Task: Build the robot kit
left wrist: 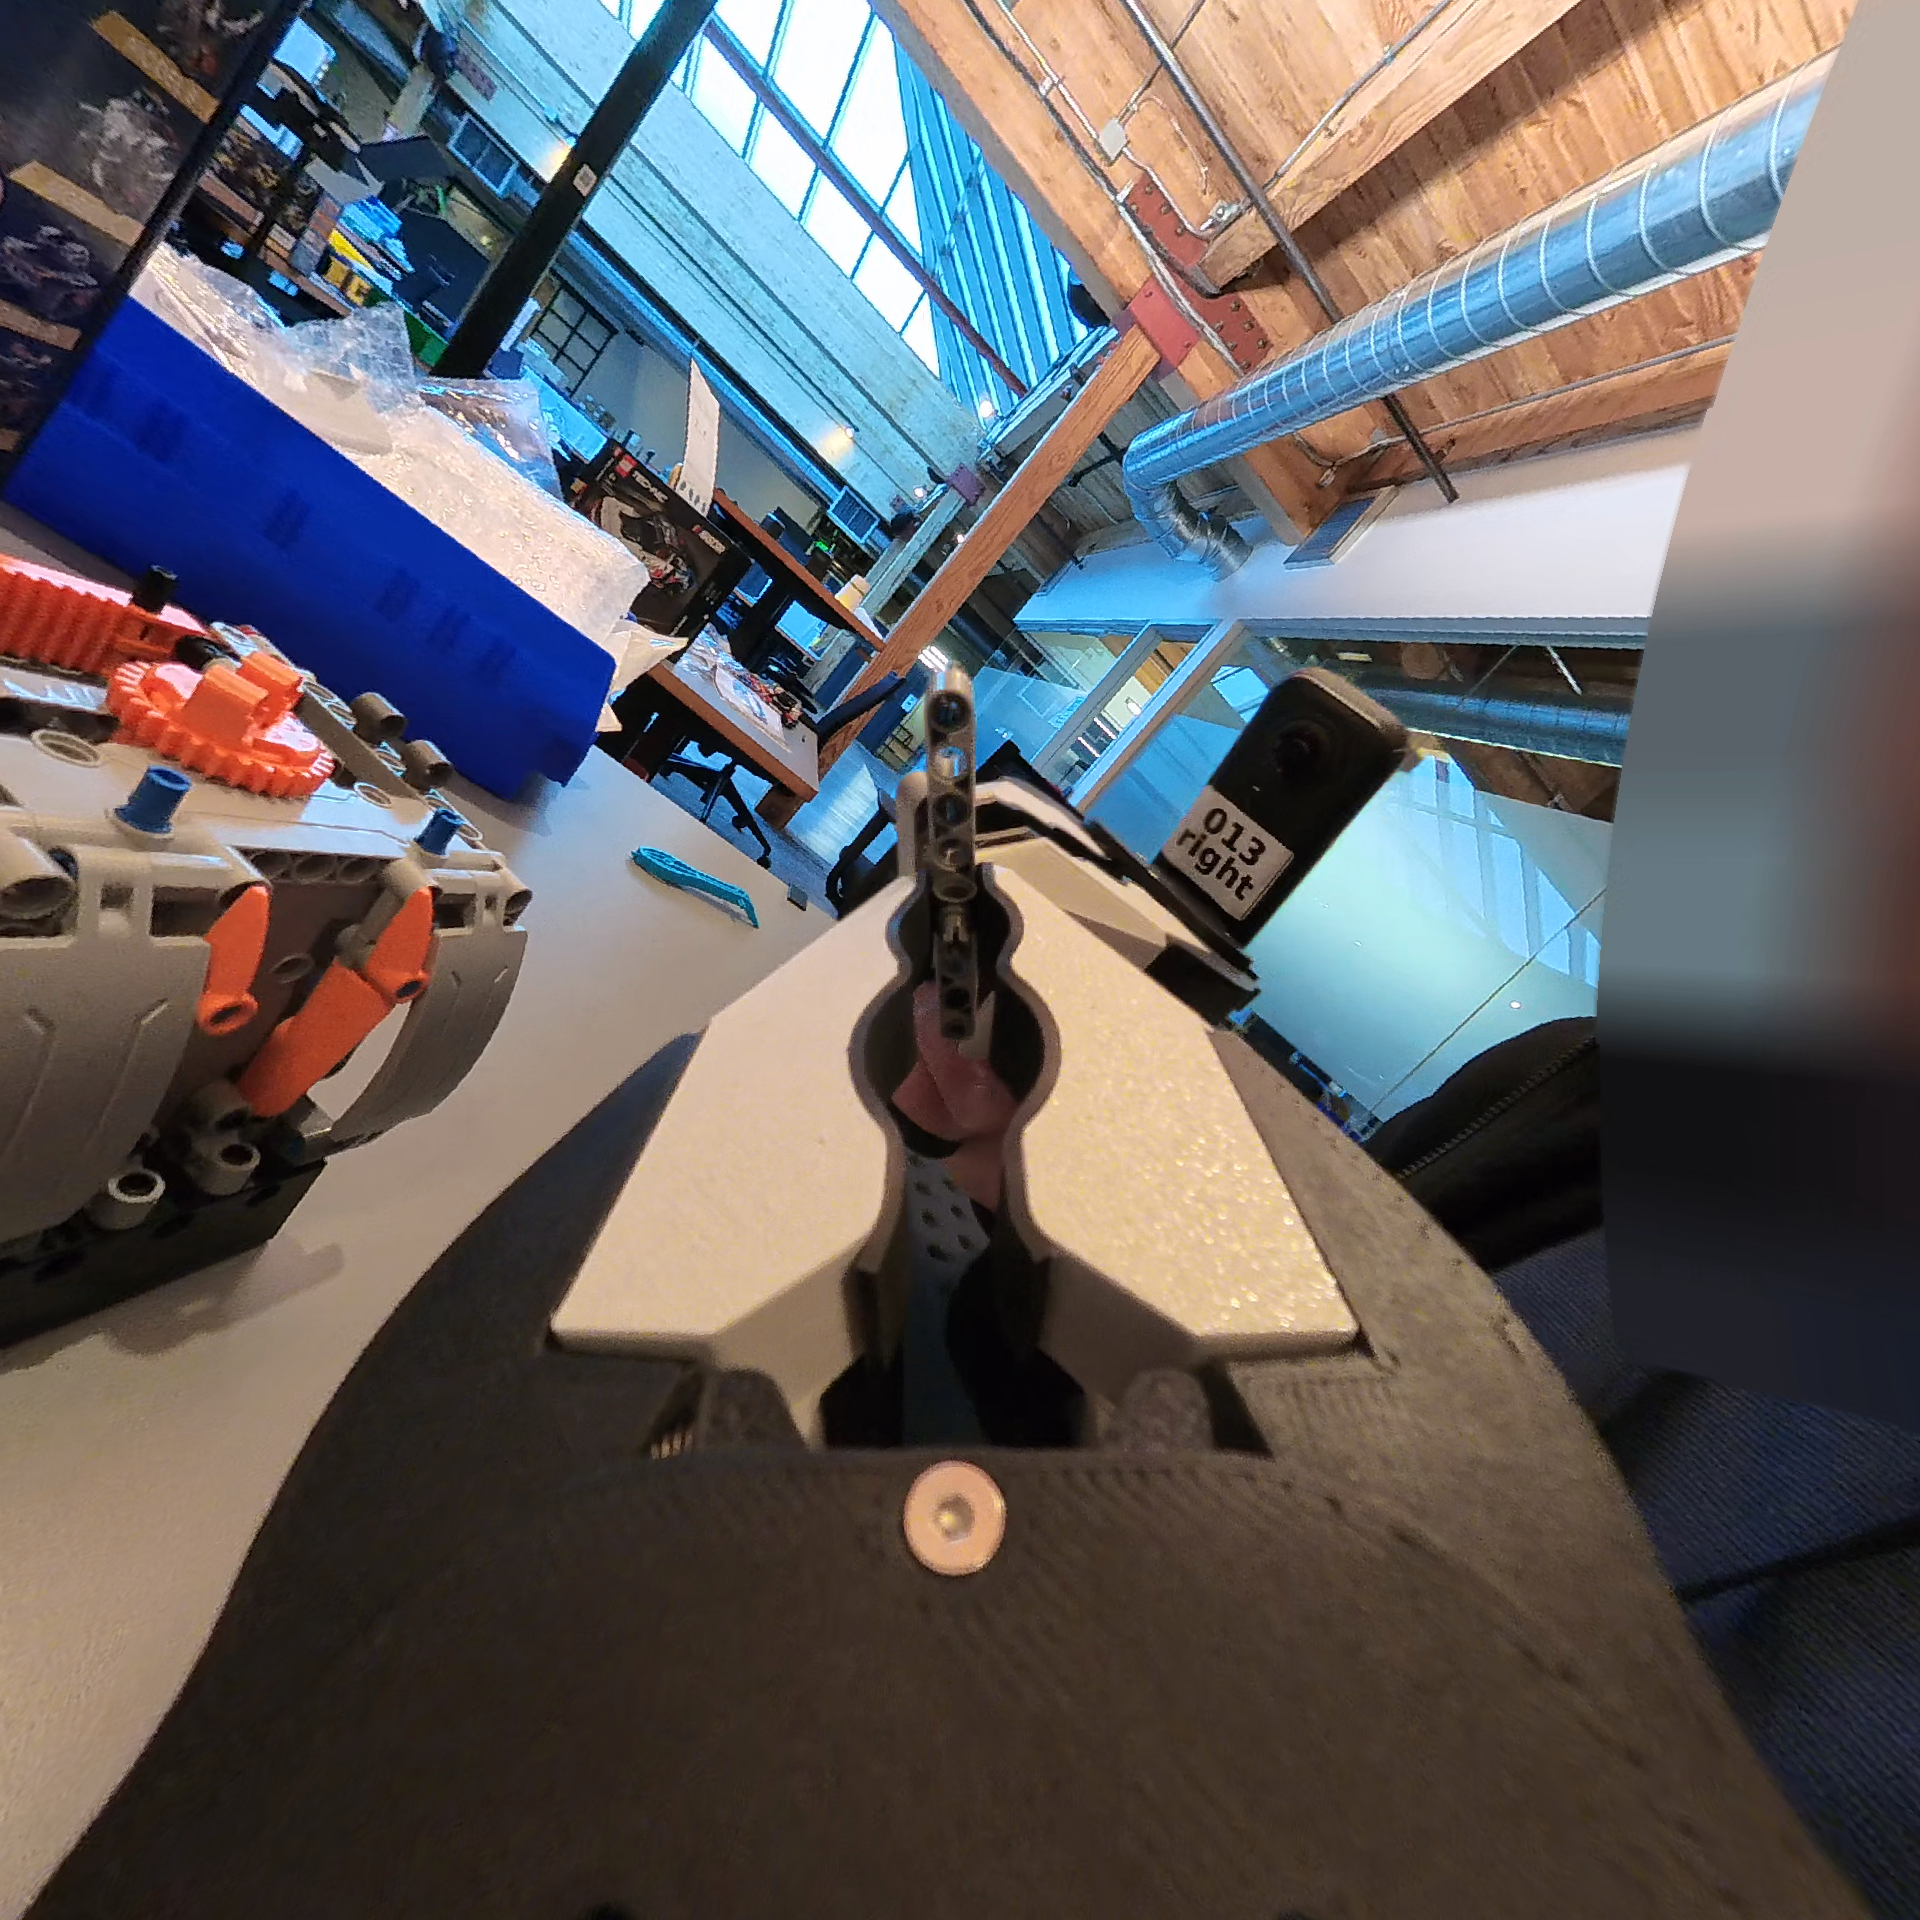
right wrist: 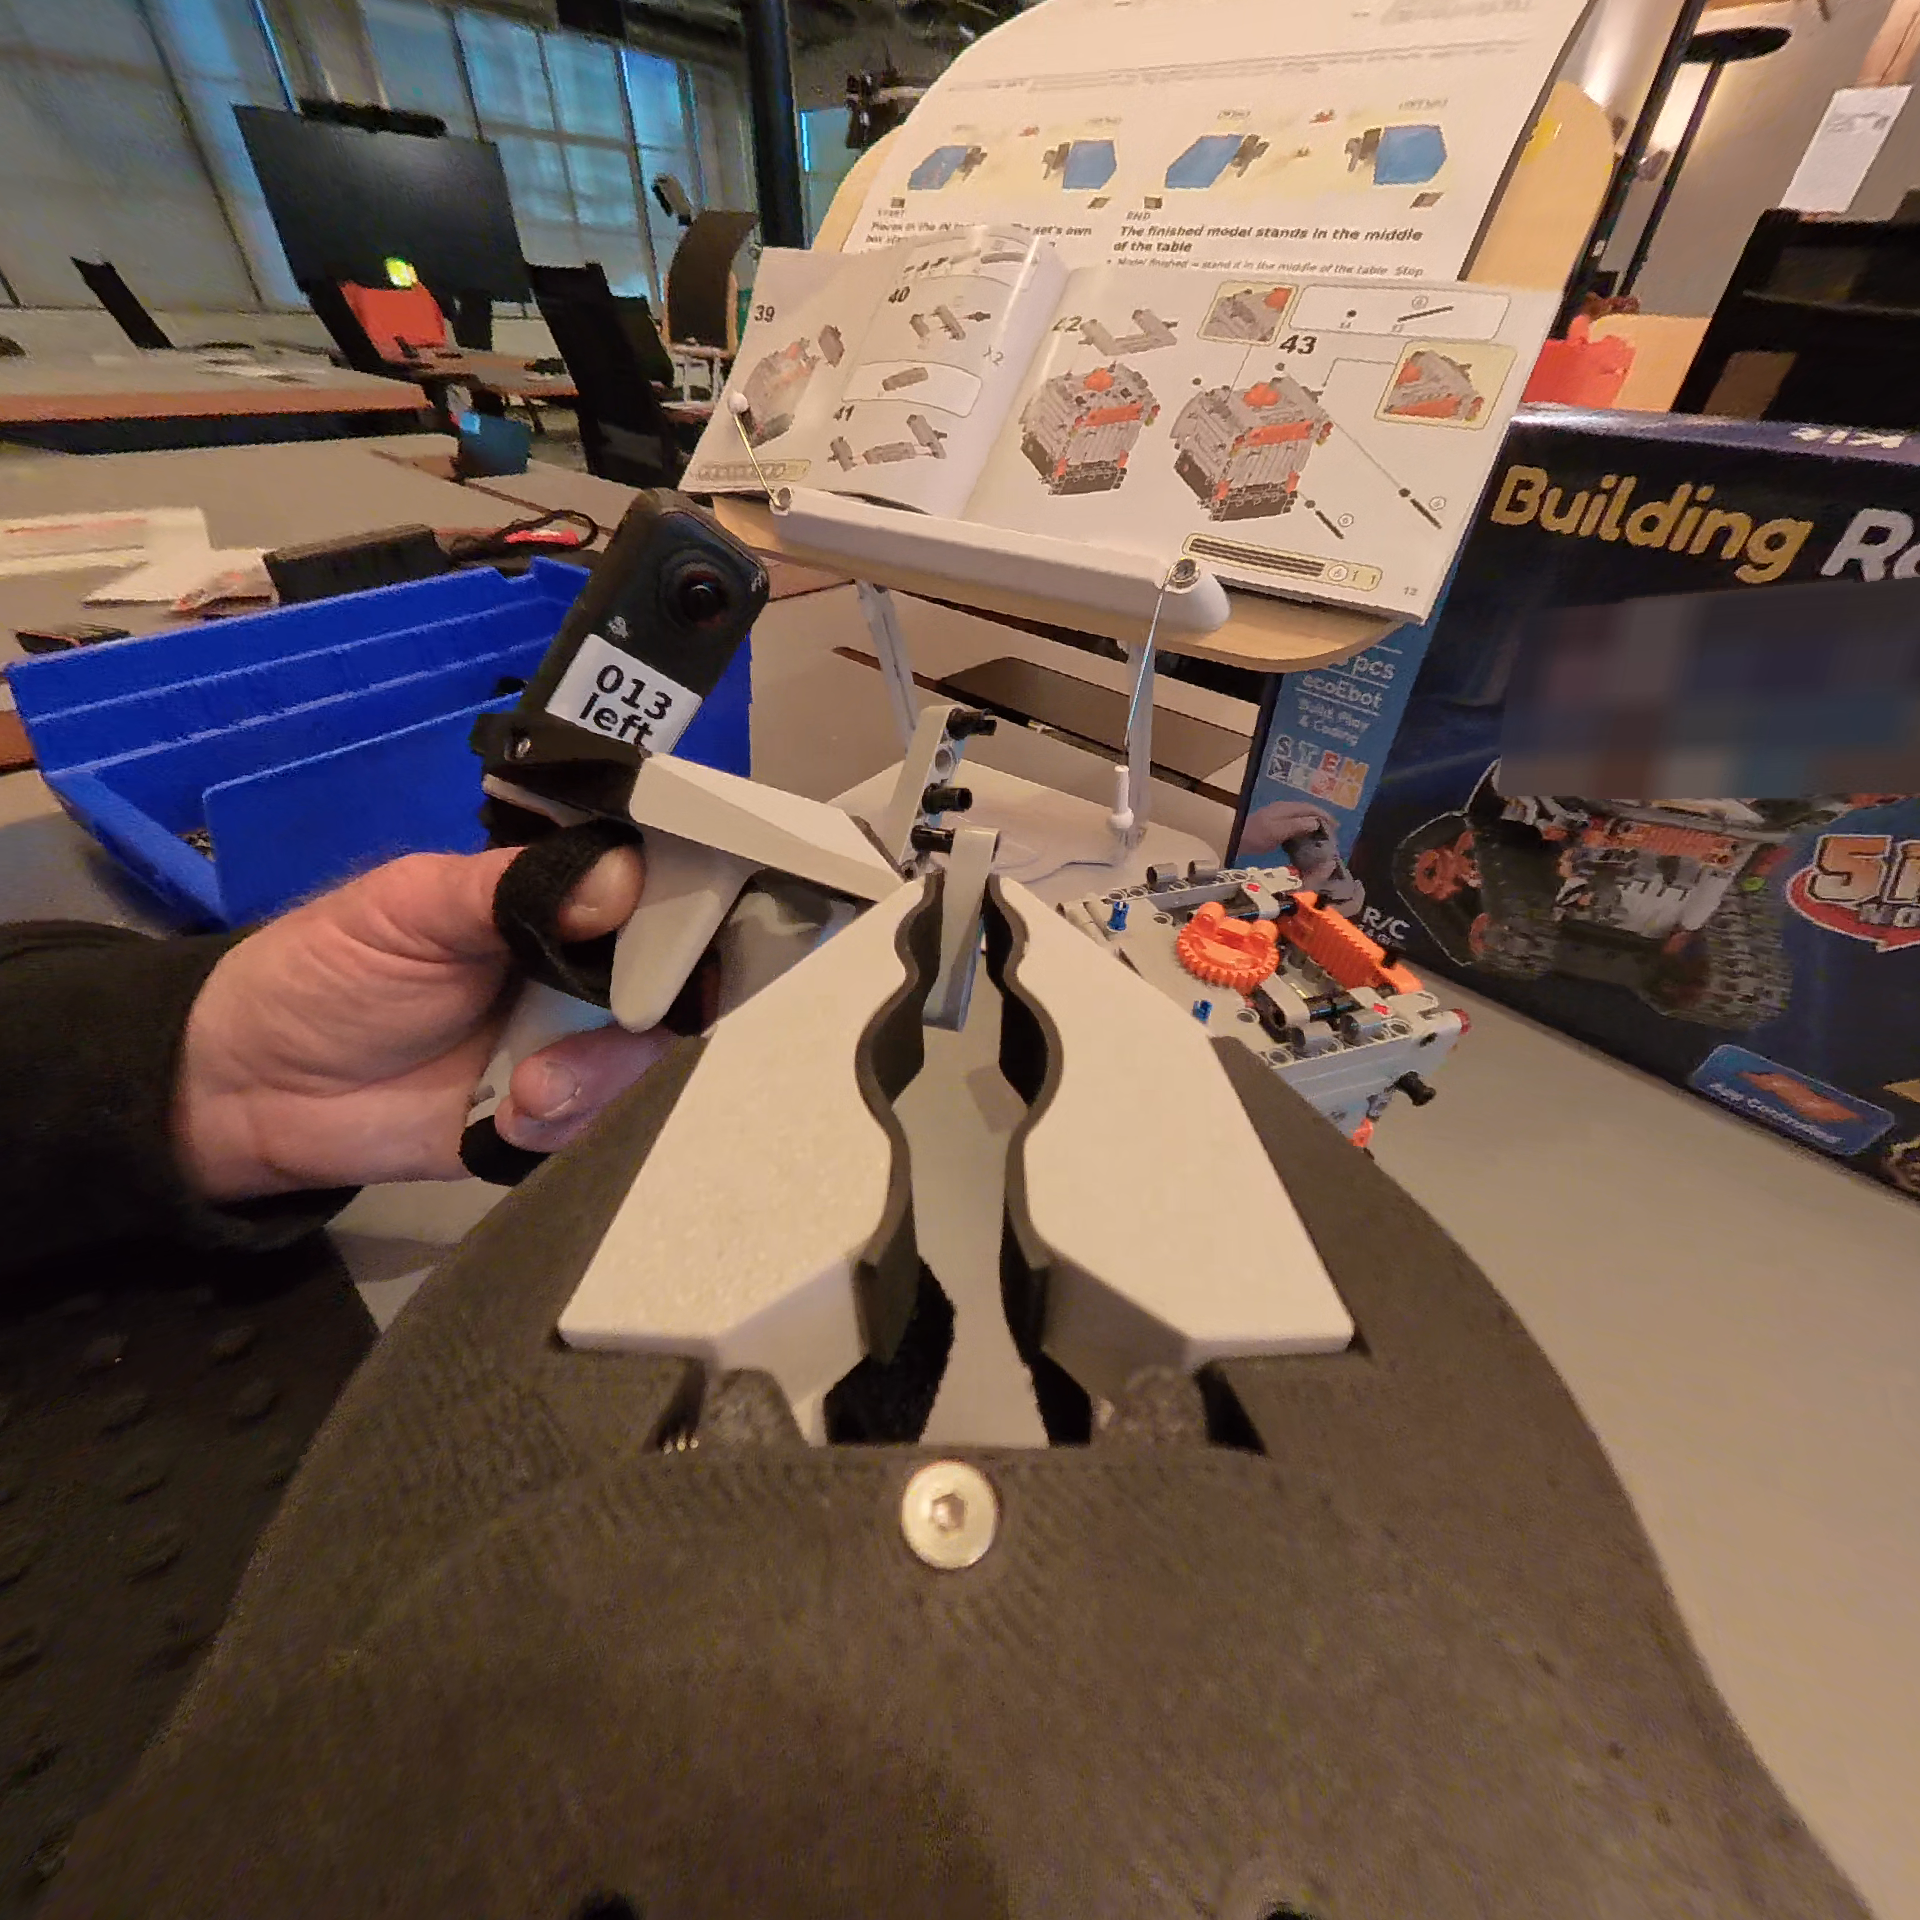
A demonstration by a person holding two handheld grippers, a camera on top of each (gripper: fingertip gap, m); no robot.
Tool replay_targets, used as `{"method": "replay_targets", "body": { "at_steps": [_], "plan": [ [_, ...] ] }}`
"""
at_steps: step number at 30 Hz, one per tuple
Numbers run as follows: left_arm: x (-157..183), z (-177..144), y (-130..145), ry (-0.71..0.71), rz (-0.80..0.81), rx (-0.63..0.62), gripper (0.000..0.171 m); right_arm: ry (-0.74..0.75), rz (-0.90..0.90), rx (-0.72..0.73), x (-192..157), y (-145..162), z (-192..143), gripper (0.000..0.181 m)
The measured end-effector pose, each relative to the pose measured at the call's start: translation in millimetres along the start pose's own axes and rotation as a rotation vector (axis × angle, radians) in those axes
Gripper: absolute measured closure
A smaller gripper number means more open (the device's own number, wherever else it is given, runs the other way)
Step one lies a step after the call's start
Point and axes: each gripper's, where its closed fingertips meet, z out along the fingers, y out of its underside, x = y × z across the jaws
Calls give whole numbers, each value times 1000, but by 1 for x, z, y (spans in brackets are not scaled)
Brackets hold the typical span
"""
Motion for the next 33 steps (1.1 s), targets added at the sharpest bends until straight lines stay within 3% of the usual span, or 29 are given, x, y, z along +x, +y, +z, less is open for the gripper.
{"method": "replay_targets", "body": {
  "at_steps": [13, 26, 33],
  "plan": [
    [-4, 0, 2, -15, -4, -10, 167, -157, 274, 39, 0, 3, -2, 176],
    [-3, 2, 1, -36, 27, -2, 167, -144, 391, 106, 1, 2, -2, 176],
    [-4, 1, 1, -41, 25, -1, 167, 24, 131, 65, 2, 1, -2, 176]
  ]
}}
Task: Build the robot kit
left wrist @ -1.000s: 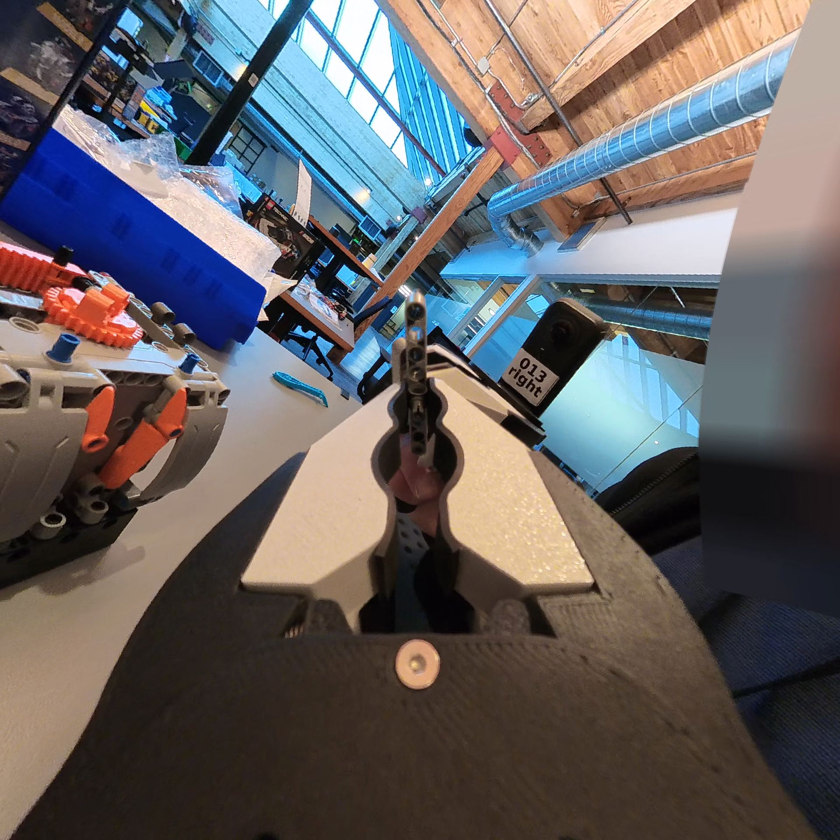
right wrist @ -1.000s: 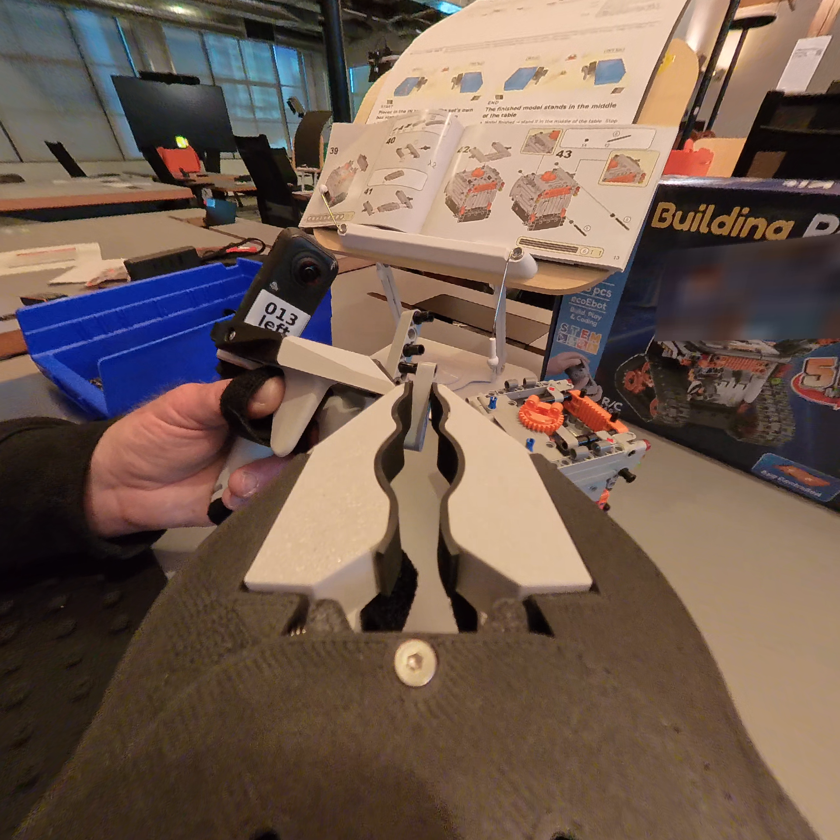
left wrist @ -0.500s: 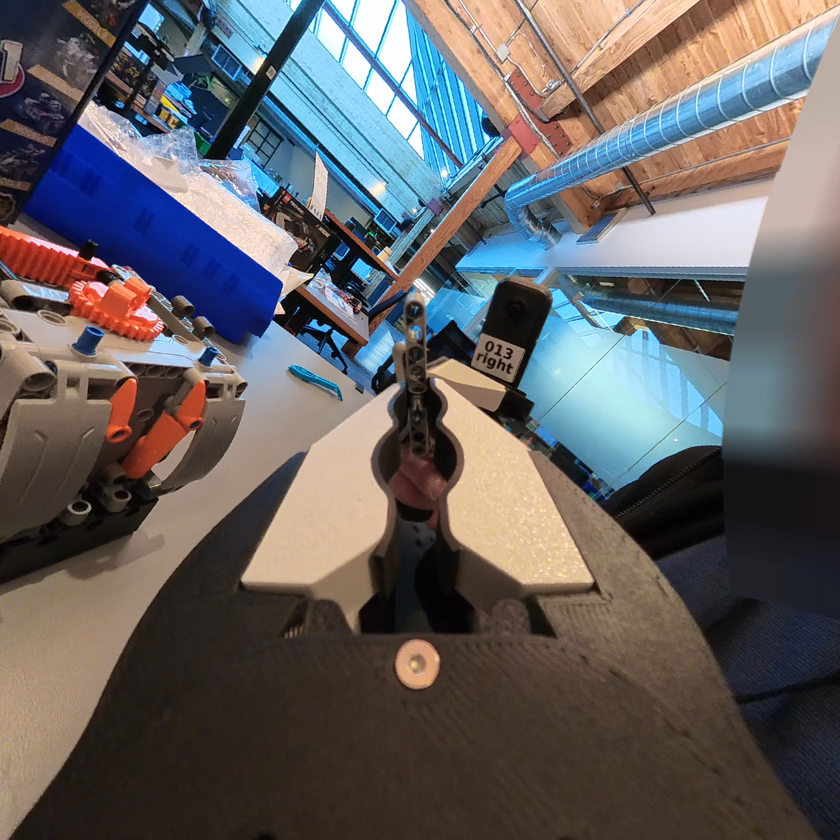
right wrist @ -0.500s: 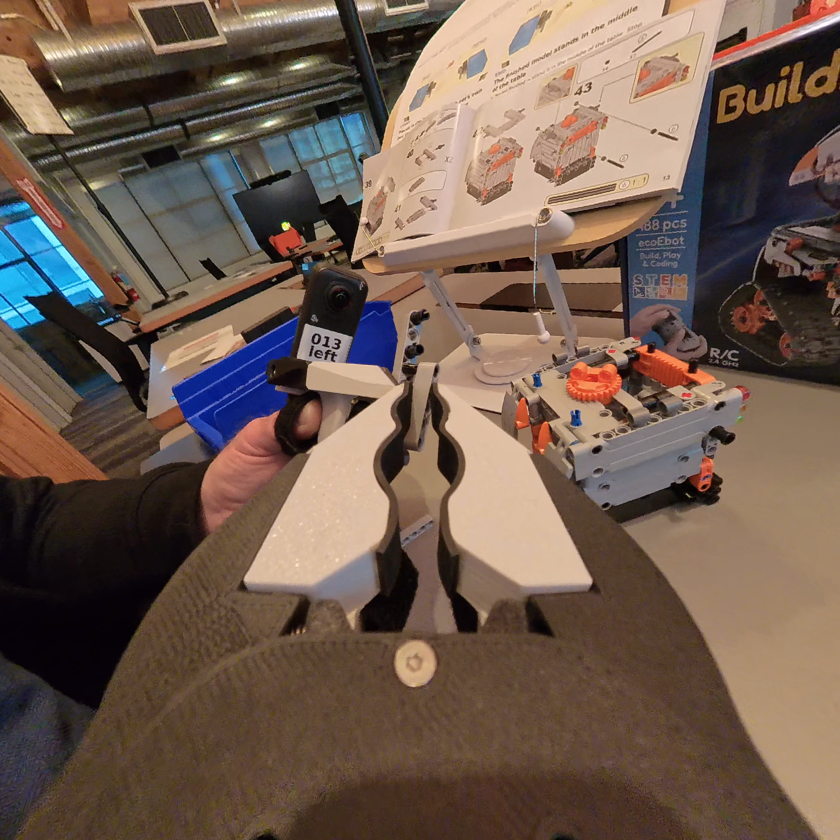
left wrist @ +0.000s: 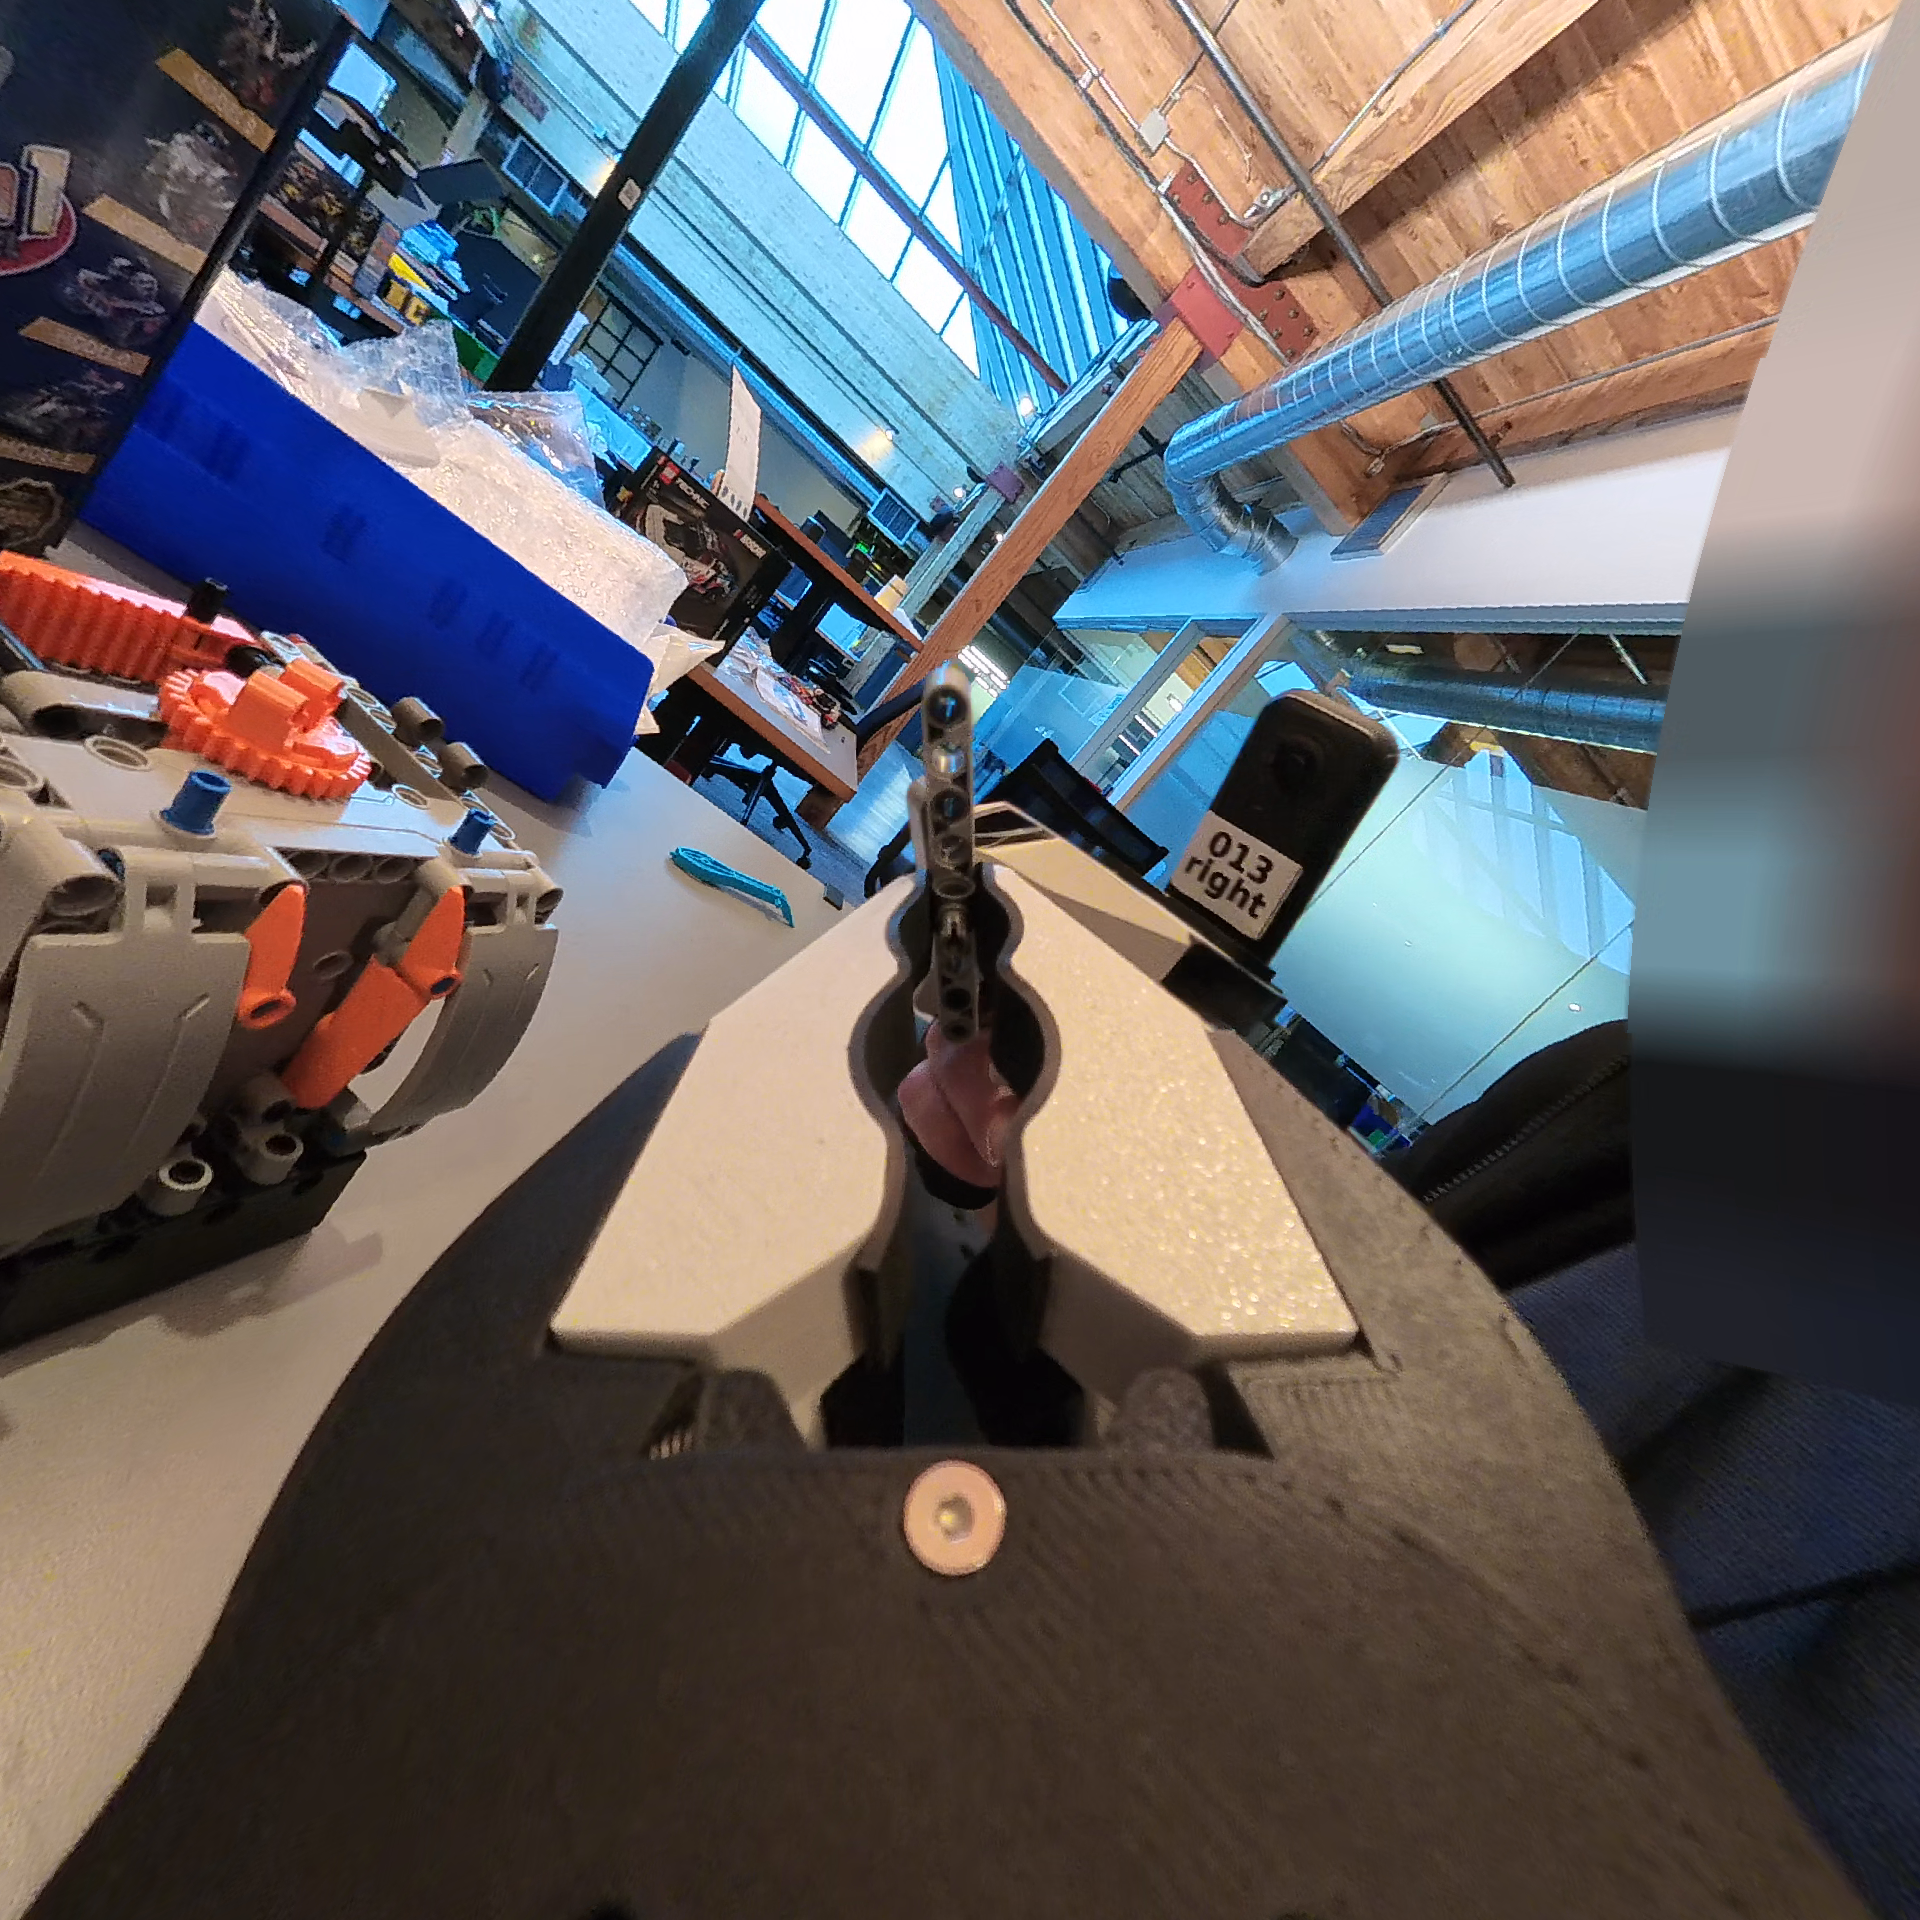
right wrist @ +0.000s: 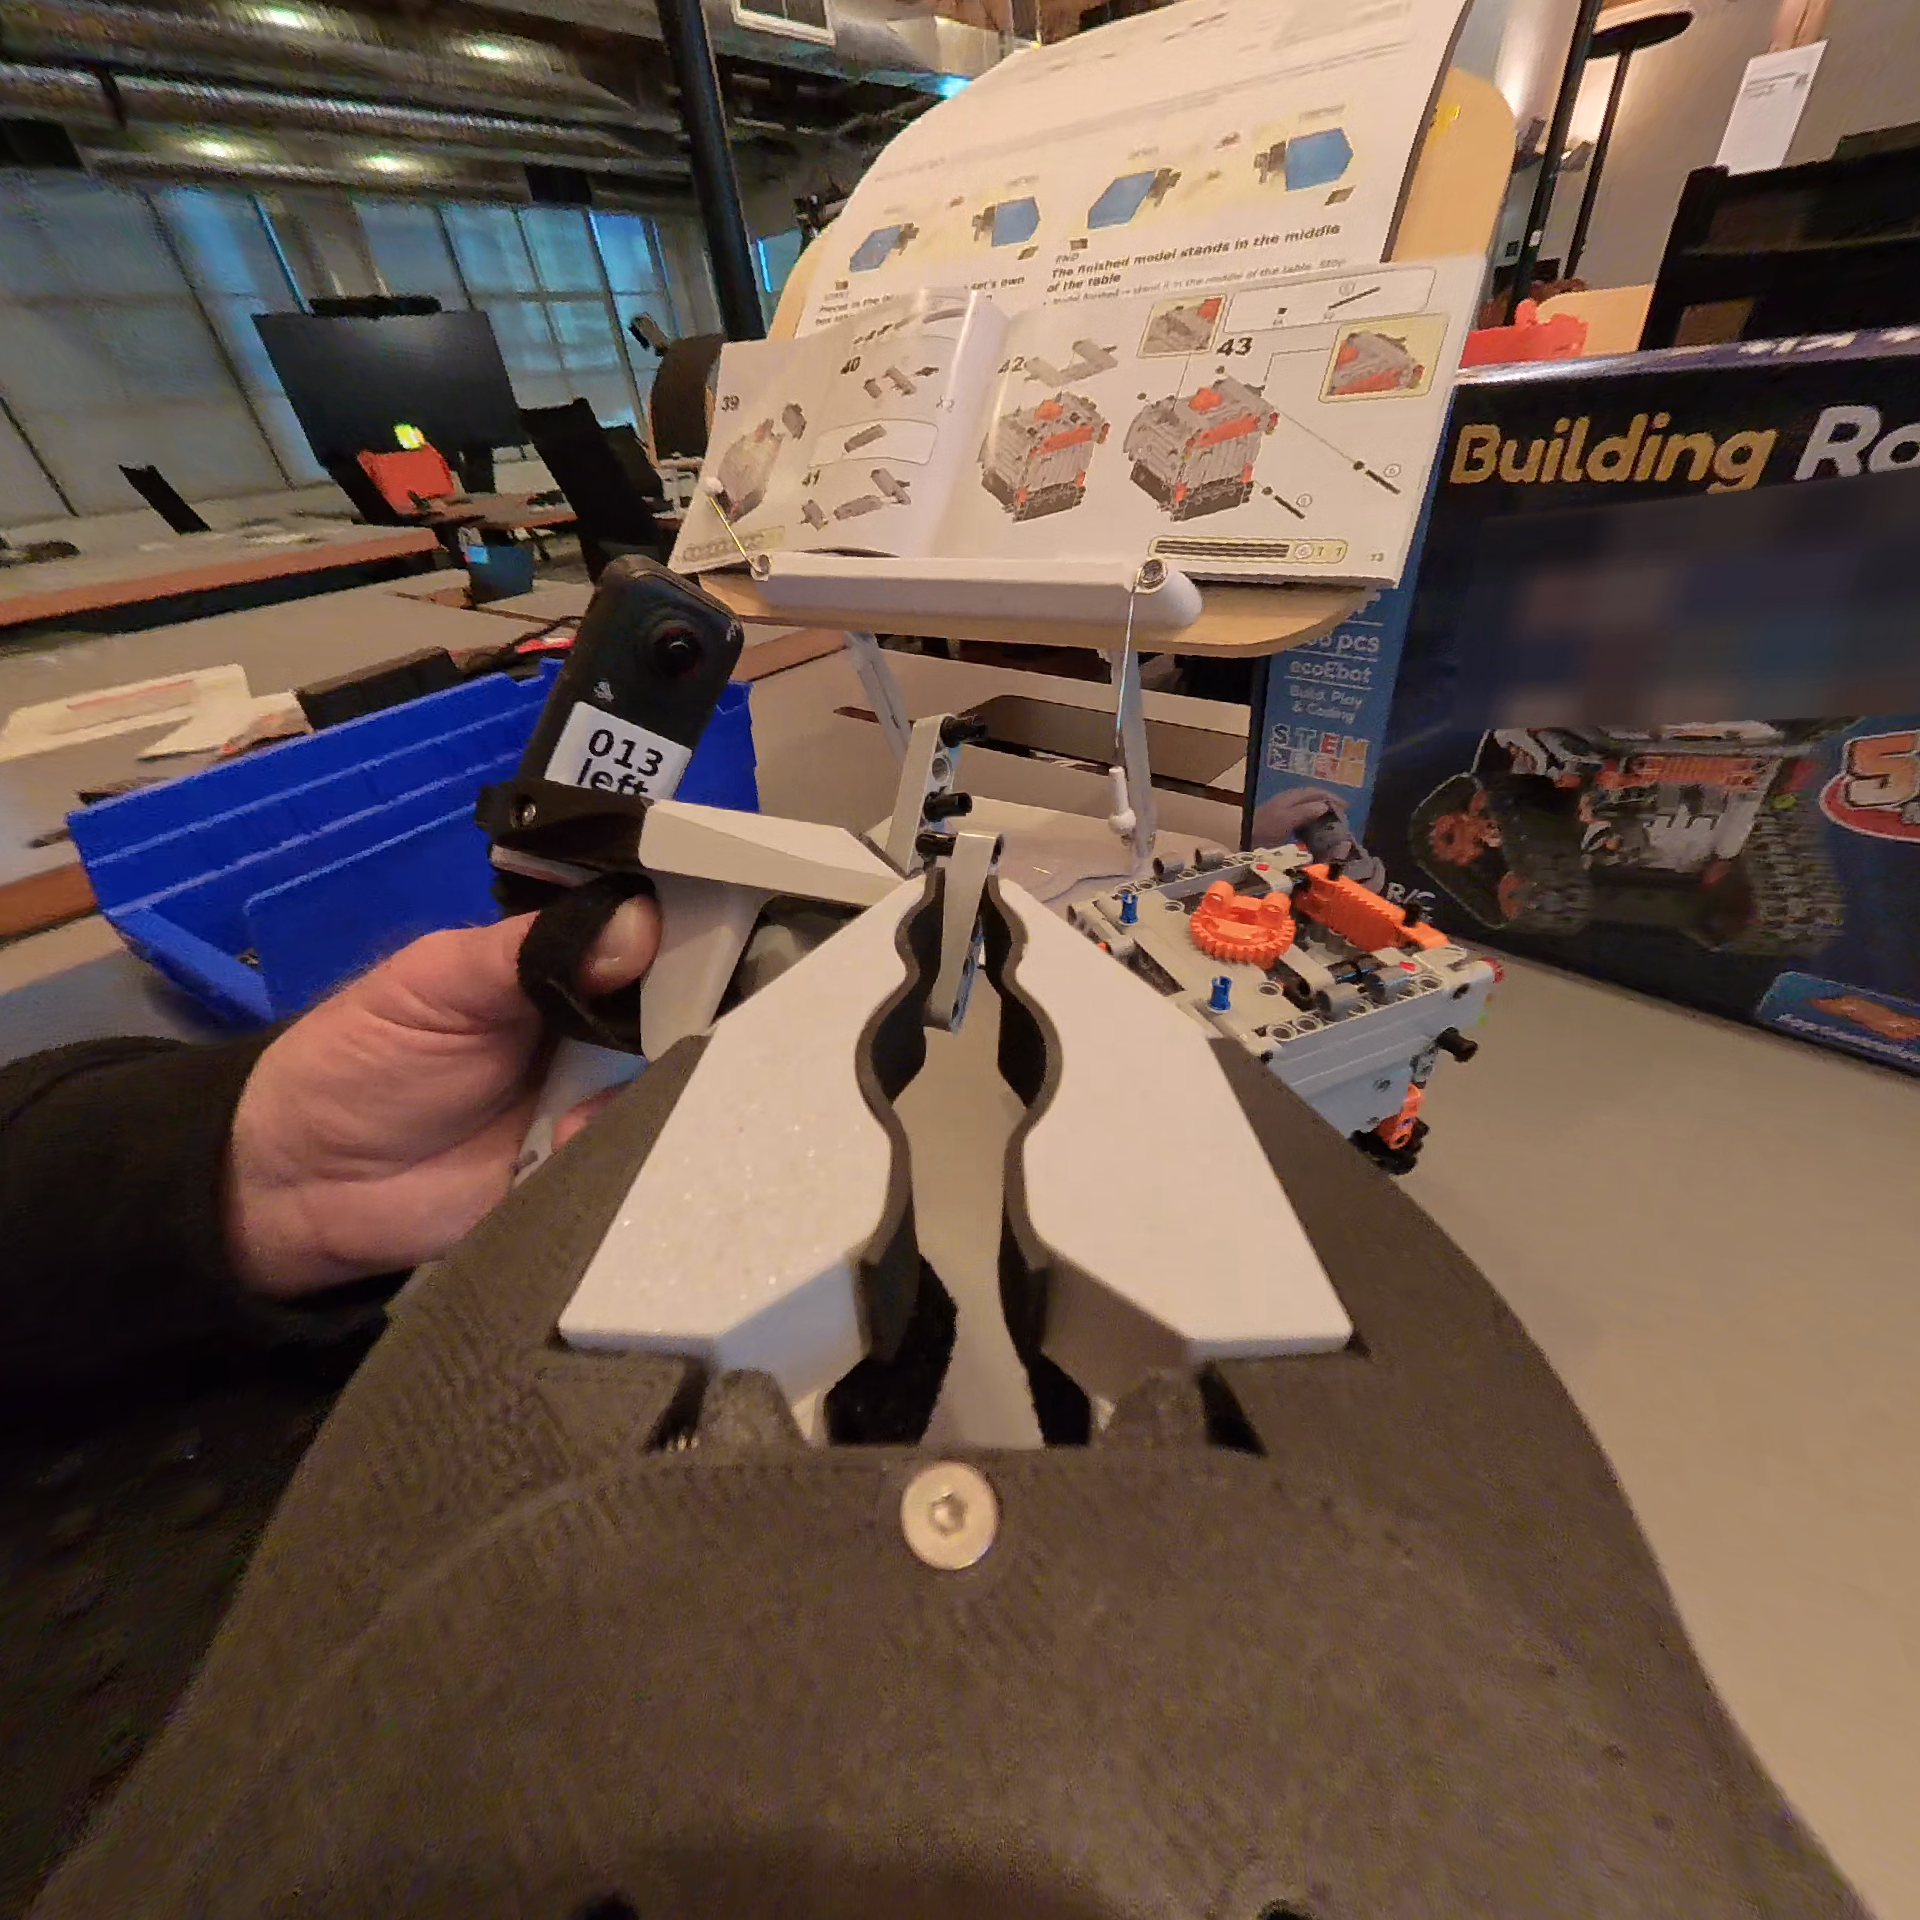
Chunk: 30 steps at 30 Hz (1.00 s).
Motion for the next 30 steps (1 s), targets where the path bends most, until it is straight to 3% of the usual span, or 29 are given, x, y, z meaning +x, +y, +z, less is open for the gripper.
{"method": "replay_targets", "body": {
  "at_steps": [7, 18, 30],
  "plan": [
    [4, 0, -1, 43, -30, 14, 167, -3, -14, 31, -3, -4, -2, 177],
    [5, 2, 0, 58, -41, 8, 167, -231, 315, 133, -7, -8, -8, 175],
    [11, 2, -2, 64, 6, 19, 167, -155, 271, 101, 6, -2, -10, 176]
  ]
}}
